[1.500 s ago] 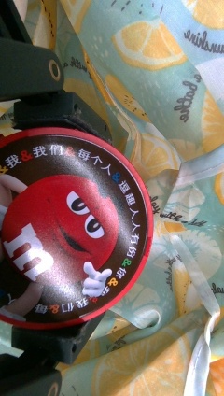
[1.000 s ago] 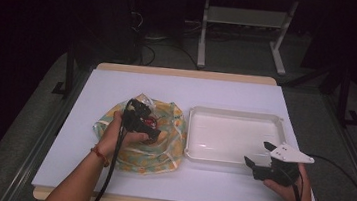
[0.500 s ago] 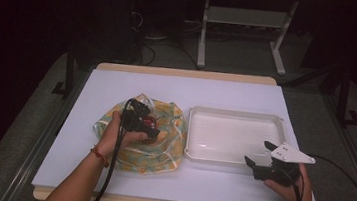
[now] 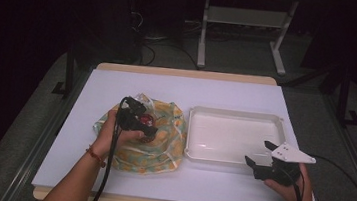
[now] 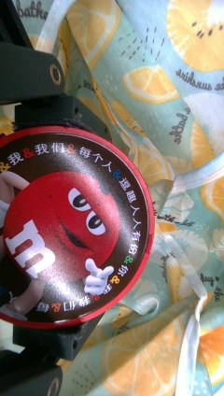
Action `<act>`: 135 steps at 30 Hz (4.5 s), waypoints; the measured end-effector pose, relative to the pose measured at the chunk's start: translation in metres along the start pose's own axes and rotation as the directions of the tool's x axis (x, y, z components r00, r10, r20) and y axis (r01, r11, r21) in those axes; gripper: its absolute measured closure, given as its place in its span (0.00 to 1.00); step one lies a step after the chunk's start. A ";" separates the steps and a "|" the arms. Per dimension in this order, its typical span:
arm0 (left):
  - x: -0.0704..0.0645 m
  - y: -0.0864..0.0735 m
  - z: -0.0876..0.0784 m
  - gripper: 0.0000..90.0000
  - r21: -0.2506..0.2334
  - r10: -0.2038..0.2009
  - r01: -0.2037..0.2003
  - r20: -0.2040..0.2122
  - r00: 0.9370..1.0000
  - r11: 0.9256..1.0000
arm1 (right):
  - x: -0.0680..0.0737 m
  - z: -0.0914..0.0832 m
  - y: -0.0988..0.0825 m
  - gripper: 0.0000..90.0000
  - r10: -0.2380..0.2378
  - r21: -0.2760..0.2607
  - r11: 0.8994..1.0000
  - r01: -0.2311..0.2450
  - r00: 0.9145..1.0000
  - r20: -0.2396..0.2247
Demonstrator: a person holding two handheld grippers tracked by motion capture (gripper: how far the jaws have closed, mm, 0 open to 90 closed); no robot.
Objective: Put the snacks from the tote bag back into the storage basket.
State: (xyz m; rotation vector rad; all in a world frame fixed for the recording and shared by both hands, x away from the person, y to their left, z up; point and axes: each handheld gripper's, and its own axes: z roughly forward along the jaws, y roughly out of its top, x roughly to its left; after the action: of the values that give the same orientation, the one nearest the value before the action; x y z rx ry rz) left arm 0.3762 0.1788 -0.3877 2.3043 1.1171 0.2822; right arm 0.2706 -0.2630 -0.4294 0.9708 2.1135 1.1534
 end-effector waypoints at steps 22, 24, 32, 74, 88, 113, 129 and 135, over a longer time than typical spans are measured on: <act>-0.006 0.002 -0.015 0.28 -0.024 0.012 -0.012 0.007 1.000 1.000 | 0.000 0.000 0.000 0.17 0.003 0.000 1.000 -0.003 1.000 0.001; -0.007 0.002 -0.016 0.28 -0.030 0.010 -0.010 0.009 1.000 1.000 | 0.000 0.000 0.000 0.17 0.004 0.002 1.000 -0.004 1.000 0.002; -0.010 0.004 -0.018 0.28 -0.027 0.014 -0.014 0.006 1.000 1.000 | 0.000 -0.001 0.000 0.17 0.009 -0.003 1.000 -0.009 1.000 0.004; -0.058 0.078 -0.029 0.28 -0.026 0.129 -0.129 0.019 0.991 0.991 | 0.000 -0.001 -0.001 0.17 0.023 0.005 1.000 -0.023 1.000 0.009; -0.085 0.100 -0.021 0.28 -0.031 0.178 -0.177 0.046 0.983 0.984 | 0.000 -0.001 -0.001 0.17 0.026 0.007 1.000 -0.026 1.000 0.009; -0.122 0.122 0.019 0.28 -0.010 0.186 -0.186 0.097 0.978 0.983 | -0.001 -0.001 -0.002 0.17 0.028 0.009 1.000 -0.028 1.000 0.009; -0.146 0.128 0.057 0.28 0.031 0.185 -0.189 0.111 0.976 0.981 | -0.002 -0.001 -0.003 0.17 0.027 0.011 1.000 -0.027 1.000 0.011; -0.149 0.126 0.071 0.28 0.046 0.179 -0.184 0.110 0.978 0.982 | -0.003 -0.001 -0.003 0.17 0.028 0.011 1.000 -0.028 1.000 0.011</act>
State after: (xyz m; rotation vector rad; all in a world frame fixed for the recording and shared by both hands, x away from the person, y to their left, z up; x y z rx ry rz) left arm 0.3942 -0.0273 -0.3667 2.4448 0.8744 0.1975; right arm 0.2705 -0.2665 -0.4312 1.0130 2.1061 1.1485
